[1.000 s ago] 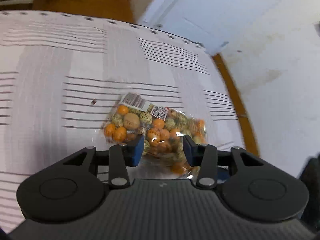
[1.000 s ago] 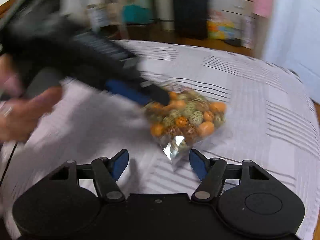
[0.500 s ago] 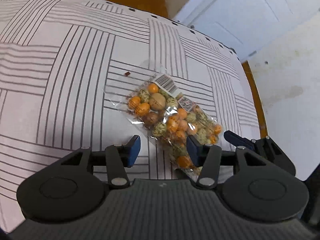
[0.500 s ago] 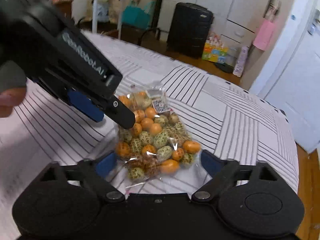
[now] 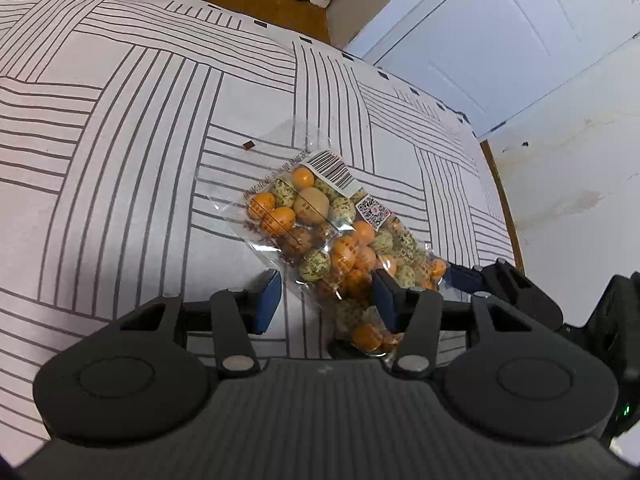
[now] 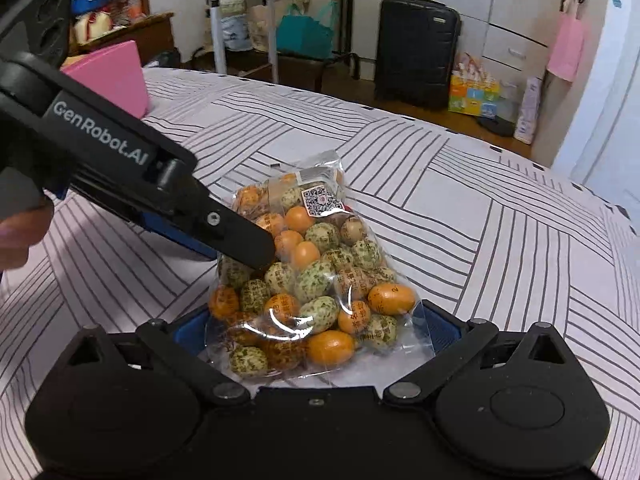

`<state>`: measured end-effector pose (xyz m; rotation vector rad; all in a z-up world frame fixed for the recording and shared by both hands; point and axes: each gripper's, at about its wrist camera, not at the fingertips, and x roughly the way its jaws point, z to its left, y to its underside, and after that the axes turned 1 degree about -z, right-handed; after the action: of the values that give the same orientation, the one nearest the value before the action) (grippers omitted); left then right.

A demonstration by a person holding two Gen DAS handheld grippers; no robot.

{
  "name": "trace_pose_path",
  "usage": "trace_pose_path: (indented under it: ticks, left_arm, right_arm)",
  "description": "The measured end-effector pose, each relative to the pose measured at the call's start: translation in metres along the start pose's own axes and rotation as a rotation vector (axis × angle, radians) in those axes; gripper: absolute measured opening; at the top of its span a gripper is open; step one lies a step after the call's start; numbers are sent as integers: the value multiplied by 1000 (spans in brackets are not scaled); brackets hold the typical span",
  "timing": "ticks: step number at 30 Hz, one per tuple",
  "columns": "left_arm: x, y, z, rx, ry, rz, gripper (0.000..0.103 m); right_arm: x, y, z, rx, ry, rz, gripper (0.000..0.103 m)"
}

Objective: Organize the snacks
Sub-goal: 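Lift the peanut bag with both grippers and carry it over the pink box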

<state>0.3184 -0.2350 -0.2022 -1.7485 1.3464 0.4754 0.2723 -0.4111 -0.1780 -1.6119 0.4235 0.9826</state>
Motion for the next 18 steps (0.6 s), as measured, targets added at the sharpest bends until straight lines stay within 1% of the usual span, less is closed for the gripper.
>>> trace_pose_path:
  ticks: [2,4,6,9,12,18]
  left_arm:
    - [0,2,0,-12,14,-17,47]
    - [1,3,-2,-9,47,-6,47]
    - [1,5,-6,14,32,-10,47]
    - [-5,5,-11,34,25,3,45]
    - [-11,6,-11,48,23,24,44]
    - [-40,14,-4,67,-6,34,44]
  right_arm:
    - [-1,-2,4,60,17,3,101]
    - [1,0,13,103,38,-7,100]
    - [3,0,20,118,74,6,98]
    - [-2,-1,24,196,85,28,97]
    - [-2,-5,30,248,87,48,97]
    - [-11,-7,58,276,57,80,96]
